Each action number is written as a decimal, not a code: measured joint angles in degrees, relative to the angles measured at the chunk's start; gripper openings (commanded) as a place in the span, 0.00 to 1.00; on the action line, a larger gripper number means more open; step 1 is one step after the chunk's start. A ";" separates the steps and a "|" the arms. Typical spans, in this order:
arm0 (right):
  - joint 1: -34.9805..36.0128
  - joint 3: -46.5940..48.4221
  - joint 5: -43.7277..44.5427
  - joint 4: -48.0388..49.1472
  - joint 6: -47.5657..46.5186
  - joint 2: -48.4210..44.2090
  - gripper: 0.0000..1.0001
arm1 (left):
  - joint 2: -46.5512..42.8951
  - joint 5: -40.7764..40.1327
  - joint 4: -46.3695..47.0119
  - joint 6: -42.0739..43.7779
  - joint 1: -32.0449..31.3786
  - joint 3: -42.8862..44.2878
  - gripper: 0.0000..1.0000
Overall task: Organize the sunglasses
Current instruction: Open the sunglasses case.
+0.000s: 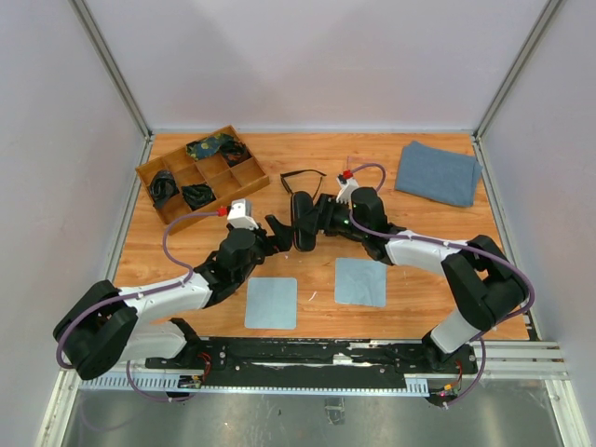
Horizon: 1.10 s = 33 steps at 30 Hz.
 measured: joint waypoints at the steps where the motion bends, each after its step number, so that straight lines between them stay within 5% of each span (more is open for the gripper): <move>1: -0.13 -0.09 -0.26 0.33 0.24 0.00 0.01 | 0.00 0.04 0.15 -0.09 0.07 0.00 0.99; 33: -3.04 -2.03 -6.47 7.63 6.49 2.58 0.01 | 1.64 2.58 5.18 -1.62 3.02 -2.71 0.99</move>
